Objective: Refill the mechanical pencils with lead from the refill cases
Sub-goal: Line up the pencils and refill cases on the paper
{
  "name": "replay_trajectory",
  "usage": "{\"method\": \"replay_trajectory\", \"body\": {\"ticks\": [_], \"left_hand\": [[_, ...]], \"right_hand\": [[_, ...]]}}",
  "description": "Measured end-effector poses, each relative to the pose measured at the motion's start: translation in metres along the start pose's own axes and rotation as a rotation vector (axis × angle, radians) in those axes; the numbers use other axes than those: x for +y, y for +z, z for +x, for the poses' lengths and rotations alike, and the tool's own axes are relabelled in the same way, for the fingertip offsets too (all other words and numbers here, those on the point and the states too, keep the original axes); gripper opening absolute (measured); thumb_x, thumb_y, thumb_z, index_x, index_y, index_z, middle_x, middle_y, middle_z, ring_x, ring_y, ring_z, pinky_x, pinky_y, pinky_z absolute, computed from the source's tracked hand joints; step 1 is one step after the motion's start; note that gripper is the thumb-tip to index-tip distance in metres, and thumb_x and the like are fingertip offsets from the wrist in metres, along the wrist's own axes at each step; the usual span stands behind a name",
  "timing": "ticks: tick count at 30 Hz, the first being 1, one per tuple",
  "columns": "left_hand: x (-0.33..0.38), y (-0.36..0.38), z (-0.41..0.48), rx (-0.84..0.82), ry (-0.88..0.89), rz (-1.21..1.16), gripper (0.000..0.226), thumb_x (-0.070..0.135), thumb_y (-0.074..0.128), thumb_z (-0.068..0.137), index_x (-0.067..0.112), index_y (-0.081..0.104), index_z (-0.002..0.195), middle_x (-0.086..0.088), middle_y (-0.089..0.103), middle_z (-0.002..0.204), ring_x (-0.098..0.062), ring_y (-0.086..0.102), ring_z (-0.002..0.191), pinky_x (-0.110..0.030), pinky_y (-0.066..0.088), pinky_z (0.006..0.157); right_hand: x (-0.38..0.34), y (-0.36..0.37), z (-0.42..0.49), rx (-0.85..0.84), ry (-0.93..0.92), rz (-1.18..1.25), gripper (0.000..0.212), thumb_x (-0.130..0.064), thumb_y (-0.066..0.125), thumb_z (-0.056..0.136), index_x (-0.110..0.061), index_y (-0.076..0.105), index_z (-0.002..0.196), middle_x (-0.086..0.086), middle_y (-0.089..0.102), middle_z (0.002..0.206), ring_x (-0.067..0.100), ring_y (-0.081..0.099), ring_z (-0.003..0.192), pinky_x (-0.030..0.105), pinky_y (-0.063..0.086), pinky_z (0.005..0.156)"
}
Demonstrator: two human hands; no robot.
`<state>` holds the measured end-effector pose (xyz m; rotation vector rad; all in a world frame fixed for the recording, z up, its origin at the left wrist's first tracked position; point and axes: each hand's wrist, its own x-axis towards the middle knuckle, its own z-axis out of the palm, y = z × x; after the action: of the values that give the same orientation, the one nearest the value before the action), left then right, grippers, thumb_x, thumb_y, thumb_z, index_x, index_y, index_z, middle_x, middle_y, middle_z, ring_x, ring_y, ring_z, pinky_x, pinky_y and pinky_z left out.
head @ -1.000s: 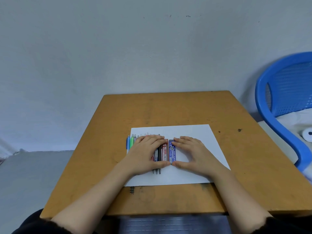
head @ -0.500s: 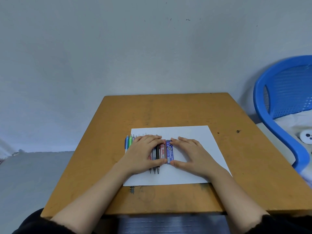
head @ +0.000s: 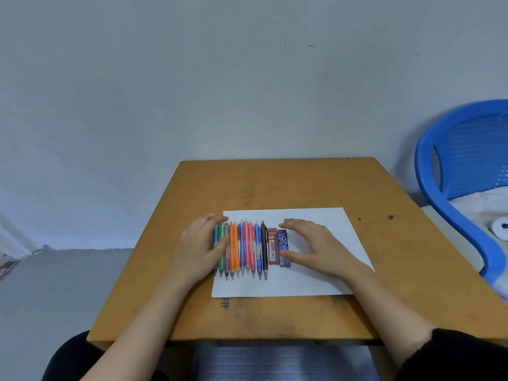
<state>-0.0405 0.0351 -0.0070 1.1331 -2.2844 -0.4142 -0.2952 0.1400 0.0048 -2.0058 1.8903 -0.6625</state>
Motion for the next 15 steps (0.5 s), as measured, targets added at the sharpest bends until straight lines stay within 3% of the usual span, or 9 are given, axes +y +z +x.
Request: {"method": "replay_trajectory", "body": {"ticks": [3,7,15], "left_hand": [[-0.012,-0.003,-0.009,0.039,-0.081,0.010,0.035,0.033,0.050,0.095,0.022,0.057,0.127,0.006,0.058,0.128,-0.012,0.050,0.121,-0.042,0.040,0.102],[-0.021,-0.003,-0.011,0.028,-0.157,-0.002,0.035,0.018,0.045,0.099,0.022,0.055,0.132,0.004,0.056,0.135,-0.015,0.046,0.128,-0.042,0.035,0.108],[-0.019,-0.001,-0.008,-0.128,-0.187,0.088,0.045,0.032,0.032,0.104,0.029,0.032,0.149,0.010,0.034,0.153,-0.010,0.026,0.142,-0.034,0.014,0.115]], "right_hand": [[-0.009,0.002,0.011,-0.038,0.007,-0.021,0.067,-0.059,0.058,0.083,-0.031,0.040,0.141,-0.011,0.036,0.149,0.004,0.030,0.135,0.034,0.023,0.113],[-0.018,0.006,0.029,-0.108,0.040,-0.056,0.081,-0.065,0.059,0.078,-0.029,0.032,0.145,-0.009,0.031,0.152,0.009,0.026,0.138,0.039,0.023,0.114],[-0.019,0.016,0.051,-0.230,0.152,-0.112,0.103,-0.075,0.059,0.066,-0.026,0.020,0.149,-0.005,0.016,0.157,0.020,0.001,0.145,0.046,0.007,0.116]]}}
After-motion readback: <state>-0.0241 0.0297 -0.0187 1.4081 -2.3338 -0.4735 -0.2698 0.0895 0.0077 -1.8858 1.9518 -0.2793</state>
